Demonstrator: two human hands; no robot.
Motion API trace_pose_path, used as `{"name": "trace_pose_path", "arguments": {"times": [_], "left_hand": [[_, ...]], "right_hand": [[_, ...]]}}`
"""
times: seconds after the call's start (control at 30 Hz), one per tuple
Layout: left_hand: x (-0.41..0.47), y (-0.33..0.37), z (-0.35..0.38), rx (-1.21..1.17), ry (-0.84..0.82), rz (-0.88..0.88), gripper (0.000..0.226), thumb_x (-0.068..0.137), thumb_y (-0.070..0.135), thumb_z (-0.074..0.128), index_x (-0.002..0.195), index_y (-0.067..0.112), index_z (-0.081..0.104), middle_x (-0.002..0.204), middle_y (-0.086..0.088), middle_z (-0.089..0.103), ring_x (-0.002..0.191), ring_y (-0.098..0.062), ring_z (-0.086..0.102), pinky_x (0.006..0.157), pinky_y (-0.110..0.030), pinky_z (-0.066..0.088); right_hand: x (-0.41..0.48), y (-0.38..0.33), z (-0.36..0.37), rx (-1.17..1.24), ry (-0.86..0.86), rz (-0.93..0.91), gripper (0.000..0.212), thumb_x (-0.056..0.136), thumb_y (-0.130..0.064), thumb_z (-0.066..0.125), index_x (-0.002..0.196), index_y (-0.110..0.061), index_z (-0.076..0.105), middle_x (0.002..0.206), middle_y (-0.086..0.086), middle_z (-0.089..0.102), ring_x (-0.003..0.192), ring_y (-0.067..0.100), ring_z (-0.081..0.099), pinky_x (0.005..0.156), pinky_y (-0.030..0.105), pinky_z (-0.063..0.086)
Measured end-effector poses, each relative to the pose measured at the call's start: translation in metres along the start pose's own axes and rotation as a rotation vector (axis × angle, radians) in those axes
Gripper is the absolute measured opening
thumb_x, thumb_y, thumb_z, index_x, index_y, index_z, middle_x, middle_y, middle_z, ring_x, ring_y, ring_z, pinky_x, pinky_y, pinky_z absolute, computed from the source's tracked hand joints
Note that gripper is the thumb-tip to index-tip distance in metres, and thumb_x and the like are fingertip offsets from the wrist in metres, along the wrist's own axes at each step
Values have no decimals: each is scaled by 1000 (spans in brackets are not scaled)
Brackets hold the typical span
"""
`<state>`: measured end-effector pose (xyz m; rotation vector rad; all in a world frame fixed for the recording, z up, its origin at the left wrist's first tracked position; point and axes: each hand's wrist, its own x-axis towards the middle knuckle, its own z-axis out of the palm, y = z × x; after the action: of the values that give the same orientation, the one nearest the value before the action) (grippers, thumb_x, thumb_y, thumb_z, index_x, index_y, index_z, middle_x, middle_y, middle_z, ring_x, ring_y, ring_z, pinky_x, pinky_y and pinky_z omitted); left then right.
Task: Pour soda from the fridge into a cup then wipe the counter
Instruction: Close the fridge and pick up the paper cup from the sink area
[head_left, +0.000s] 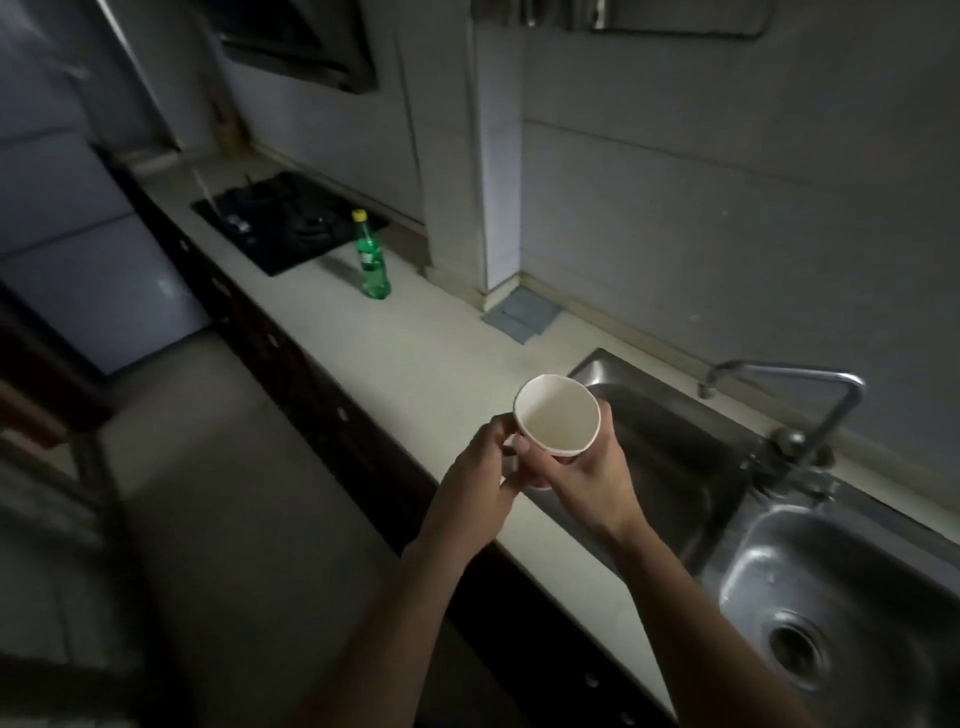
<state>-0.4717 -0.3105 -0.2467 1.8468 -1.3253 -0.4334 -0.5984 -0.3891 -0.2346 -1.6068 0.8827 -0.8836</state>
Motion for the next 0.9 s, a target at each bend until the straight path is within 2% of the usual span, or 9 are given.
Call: {"name": "trace_pose_path", "arguments": {"times": [0.07,0.1,0.2,0.33,0.43,0.53,0.67,0.77,0.9], "left_hand": [[2,-25,-31,-9,14,-14,49,85,25,72,122,37,42,121,14,60,107,0,59,84,-25,49],[3,-37,-48,-19,25,-25,47,86,26,71,120,38,42,121,15,60,107,2,58,84,-26,50],[4,-74,-96,-57,103,-47,43,87,27,70,119,37,43,117,15,61,102,3,59,80,-22,50],[5,-124,-158,-77,262,-72,47,86,21,71,126,25,47,118,9,63,97,3,59,82,-20,48],[7,-157,-200,-51,306,-89,52,86,20,70,132,22,45,126,5,61,111,-8,59,91,-29,49],[5,-187,-227,-13,311,-114,55,88,23,68,135,27,42,133,7,57,121,-11,55,96,-36,49],[3,-223,-245,12,349,-149,60,87,23,69,140,27,39,136,7,55,122,-12,55,98,-36,49],[4,-241,-258,-1,378,-180,59,87,24,68,136,36,36,133,8,57,118,-11,58,94,-35,51],[13,-263,-284,21,445,-208,54,88,26,66,133,36,37,128,8,59,112,-10,60,90,-34,52]], "right_hand": [[6,-8,38,18,-17,0,79,65,-49,88,127,-30,42,112,-14,63,104,5,64,82,36,59],[9,-14,58,23,-32,2,82,64,-50,88,128,-29,42,113,-12,63,104,9,65,80,40,60],[26,-30,118,0,-112,-2,80,63,-49,89,125,-32,42,113,-4,64,99,18,69,69,43,61],[52,-51,204,-67,-188,-66,77,59,-63,86,119,-42,43,111,-4,67,98,20,69,75,49,59],[59,-61,258,-47,-214,-104,78,61,-62,84,123,-37,44,115,-10,64,104,11,65,82,43,58],[60,-67,297,-36,-250,-106,80,62,-60,83,126,-33,43,116,-14,61,105,3,62,80,27,55],[66,-69,337,-46,-306,-93,80,61,-58,82,127,-32,43,116,-16,60,103,-2,61,75,16,52],[75,-73,362,-43,-331,-76,80,61,-56,81,127,-30,45,115,-15,61,100,-7,60,71,10,50],[89,-77,399,-4,-359,-63,73,65,-42,86,124,-27,47,110,-12,63,96,-3,63,67,12,51]]}}
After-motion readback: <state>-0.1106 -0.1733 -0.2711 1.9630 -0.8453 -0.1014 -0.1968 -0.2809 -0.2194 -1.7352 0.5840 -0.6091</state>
